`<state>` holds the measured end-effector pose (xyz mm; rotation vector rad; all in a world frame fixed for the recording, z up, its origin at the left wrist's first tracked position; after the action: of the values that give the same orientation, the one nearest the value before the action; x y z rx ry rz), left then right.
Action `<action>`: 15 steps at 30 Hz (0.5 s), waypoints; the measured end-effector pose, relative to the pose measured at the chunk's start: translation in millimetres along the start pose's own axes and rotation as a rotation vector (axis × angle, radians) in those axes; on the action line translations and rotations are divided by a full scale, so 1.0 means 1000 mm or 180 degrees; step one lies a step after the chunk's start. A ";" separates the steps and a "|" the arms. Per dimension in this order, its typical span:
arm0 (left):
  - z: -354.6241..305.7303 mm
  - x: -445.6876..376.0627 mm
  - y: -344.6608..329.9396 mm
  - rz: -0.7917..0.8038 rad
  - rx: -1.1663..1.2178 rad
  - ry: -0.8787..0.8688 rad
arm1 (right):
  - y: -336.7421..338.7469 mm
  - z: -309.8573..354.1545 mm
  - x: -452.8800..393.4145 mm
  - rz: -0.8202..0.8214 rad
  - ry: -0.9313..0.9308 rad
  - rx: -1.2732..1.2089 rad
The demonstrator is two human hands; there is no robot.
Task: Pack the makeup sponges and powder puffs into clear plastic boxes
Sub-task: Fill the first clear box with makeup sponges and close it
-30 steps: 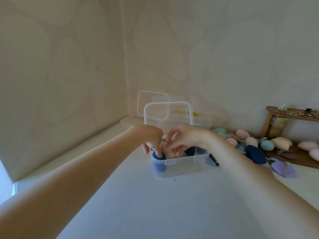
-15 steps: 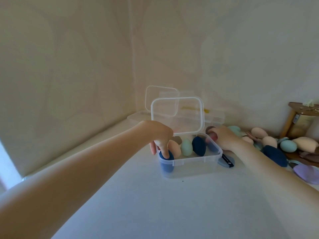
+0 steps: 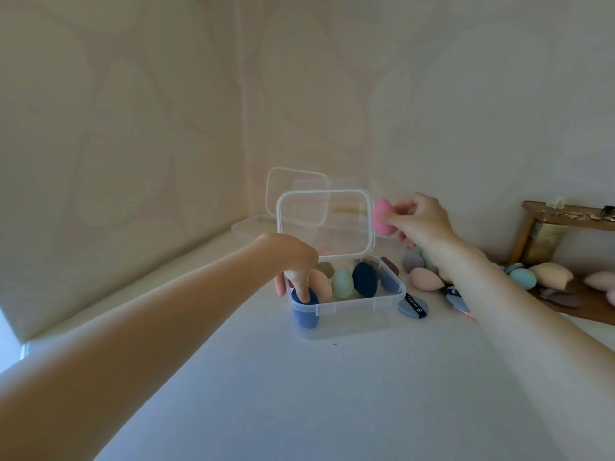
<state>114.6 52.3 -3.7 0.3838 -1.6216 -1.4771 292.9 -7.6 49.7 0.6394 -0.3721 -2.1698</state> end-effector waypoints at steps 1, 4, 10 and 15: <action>0.000 0.001 0.000 0.0003 0.0012 0.0005 | -0.008 0.010 0.006 0.0327 -0.0080 -0.0239; 0.000 0.002 0.000 0.0013 0.0062 -0.0015 | -0.049 0.026 0.038 0.1669 -0.0200 -0.0163; 0.003 0.001 -0.002 -0.0123 0.0309 -0.0109 | -0.094 0.002 0.066 0.2307 -0.0346 0.0624; 0.004 0.004 -0.003 -0.0200 0.0539 -0.0081 | -0.093 0.006 0.067 0.2345 -0.0105 0.1429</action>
<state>108.2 51.0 -4.1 0.5169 -1.7754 -1.3996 194.2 -2.4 -9.7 0.5828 -0.9623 -1.3957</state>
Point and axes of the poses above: each hand's wrist, its own x-axis away from the middle knuckle, its own y-axis out of the back of the hand, z = x × y, the point moved 7 cm from there along -x, towards the middle knuckle
